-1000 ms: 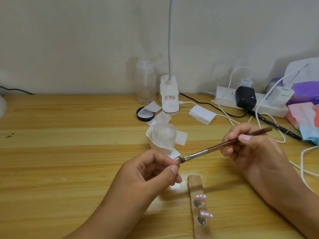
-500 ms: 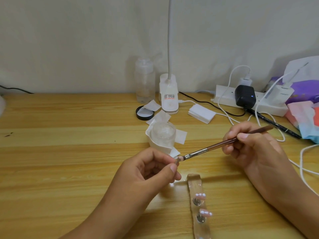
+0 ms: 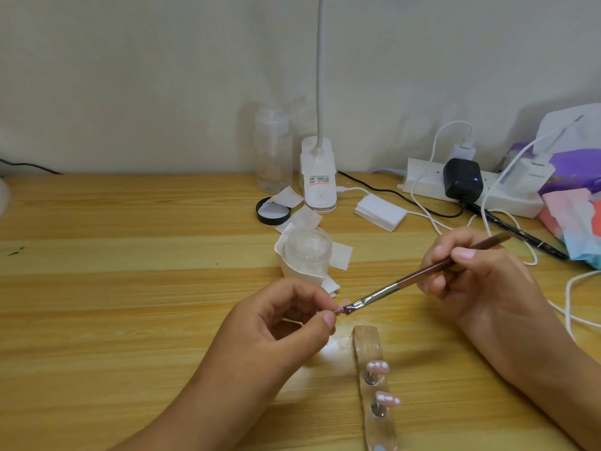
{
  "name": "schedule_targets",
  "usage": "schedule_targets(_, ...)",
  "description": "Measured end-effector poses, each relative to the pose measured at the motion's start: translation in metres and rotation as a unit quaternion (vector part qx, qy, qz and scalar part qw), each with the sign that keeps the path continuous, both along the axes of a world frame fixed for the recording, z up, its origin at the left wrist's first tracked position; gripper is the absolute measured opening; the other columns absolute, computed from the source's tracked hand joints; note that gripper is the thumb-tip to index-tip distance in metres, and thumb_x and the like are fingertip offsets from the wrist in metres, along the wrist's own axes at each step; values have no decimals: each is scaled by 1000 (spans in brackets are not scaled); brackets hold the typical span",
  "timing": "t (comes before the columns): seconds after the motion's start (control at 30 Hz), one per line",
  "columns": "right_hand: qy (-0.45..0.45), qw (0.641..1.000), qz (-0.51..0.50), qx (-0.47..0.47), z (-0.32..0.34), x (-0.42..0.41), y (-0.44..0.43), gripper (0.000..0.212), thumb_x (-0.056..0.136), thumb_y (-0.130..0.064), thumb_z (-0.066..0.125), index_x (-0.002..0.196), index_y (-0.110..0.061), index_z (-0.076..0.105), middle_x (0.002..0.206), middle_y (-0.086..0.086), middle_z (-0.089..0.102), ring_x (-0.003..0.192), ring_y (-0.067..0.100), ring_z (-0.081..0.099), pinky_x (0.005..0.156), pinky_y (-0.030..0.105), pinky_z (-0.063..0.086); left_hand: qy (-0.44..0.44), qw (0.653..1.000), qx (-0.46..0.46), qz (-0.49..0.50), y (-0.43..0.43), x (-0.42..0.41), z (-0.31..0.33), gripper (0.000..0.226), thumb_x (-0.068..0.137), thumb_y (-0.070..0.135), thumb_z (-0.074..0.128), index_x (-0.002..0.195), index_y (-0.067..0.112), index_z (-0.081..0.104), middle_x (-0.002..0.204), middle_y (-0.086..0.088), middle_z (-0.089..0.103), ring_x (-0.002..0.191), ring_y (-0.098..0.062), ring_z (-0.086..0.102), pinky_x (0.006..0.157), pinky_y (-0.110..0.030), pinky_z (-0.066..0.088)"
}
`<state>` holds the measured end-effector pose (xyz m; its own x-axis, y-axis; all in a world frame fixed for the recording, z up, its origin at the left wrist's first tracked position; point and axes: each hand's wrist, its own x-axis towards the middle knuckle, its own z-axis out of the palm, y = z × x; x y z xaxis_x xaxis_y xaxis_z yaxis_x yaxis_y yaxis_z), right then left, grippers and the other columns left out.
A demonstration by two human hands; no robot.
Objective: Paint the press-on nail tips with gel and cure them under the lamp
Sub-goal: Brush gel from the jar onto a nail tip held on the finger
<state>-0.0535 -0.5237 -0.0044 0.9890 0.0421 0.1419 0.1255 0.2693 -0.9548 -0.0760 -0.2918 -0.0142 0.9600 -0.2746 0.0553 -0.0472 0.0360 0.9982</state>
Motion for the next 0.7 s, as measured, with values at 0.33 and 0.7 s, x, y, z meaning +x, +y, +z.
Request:
schedule_targets(0.33, 7, 999, -45, 7, -2, 2, -2, 21, 78, -15, 51, 67, -20, 68, 72, -1, 60, 61, 9, 57, 58, 17, 50, -7, 1000, 3, -4, 0, 0, -1, 19, 63, 44, 68, 76, 30, 72, 74, 8, 69, 67, -2, 58, 59, -15, 47)
schedule_targets(0.7, -5, 1000, -19, -12, -1, 0, 1, 23, 79, -15, 50, 66, -20, 68, 68, 1, 59, 59, 10, 57, 58, 17, 50, -5, 1000, 9, -7, 1, 0, -2, 18, 63, 44, 69, 76, 32, 72, 76, 8, 69, 67, -5, 57, 61, -21, 50)
